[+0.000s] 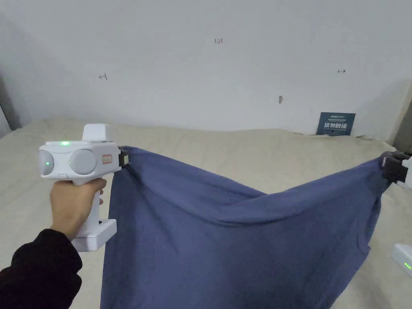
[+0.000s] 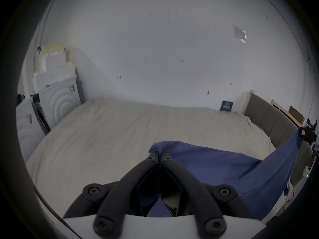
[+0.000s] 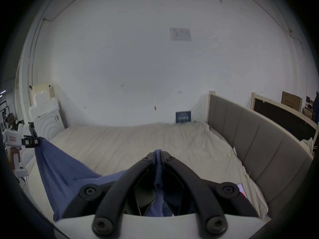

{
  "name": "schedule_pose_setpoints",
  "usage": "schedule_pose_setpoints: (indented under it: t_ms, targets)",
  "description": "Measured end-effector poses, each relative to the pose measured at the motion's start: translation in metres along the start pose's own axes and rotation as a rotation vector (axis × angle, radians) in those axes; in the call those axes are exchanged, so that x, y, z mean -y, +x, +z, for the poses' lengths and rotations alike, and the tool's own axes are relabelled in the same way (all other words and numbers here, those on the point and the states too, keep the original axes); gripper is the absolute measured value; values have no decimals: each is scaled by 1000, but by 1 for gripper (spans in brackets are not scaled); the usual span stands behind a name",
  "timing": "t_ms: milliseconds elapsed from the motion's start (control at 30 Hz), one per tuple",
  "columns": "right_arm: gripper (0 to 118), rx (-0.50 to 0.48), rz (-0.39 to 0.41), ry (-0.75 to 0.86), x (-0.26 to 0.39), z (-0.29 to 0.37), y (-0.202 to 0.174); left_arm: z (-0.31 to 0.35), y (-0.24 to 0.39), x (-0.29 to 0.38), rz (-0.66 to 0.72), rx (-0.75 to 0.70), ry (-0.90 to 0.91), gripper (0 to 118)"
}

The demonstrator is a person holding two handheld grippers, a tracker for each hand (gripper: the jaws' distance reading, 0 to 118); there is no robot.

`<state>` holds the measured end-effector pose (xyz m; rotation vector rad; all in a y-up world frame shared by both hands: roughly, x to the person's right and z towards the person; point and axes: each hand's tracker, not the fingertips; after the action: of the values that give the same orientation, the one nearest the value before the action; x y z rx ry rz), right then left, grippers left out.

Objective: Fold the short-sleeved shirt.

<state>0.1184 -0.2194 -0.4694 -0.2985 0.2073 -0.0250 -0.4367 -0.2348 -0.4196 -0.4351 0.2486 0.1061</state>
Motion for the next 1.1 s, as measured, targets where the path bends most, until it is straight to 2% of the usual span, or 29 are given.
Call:
schedule_pose_setpoints:
  t_ms: [300, 500, 633, 867, 1100]
  targets:
    - [3, -6, 70, 158, -93, -29, -11, 25, -14, -103, -32, -87, 160, 0]
    - [3, 35, 65, 231, -146, -62, -11, 10, -21, -150, -41, -155, 251, 0]
    - [3, 42, 92, 258, -163, -87, -13, -7, -22, -167, -37, -173, 290, 0]
    - [3, 42, 63, 252, -138, -127, -16, -54, -17, -152, -52, -181, 302, 0]
    - [3, 39, 16, 125, -44, -147, -1, -94, -20, -63, -57, -150, 196, 0]
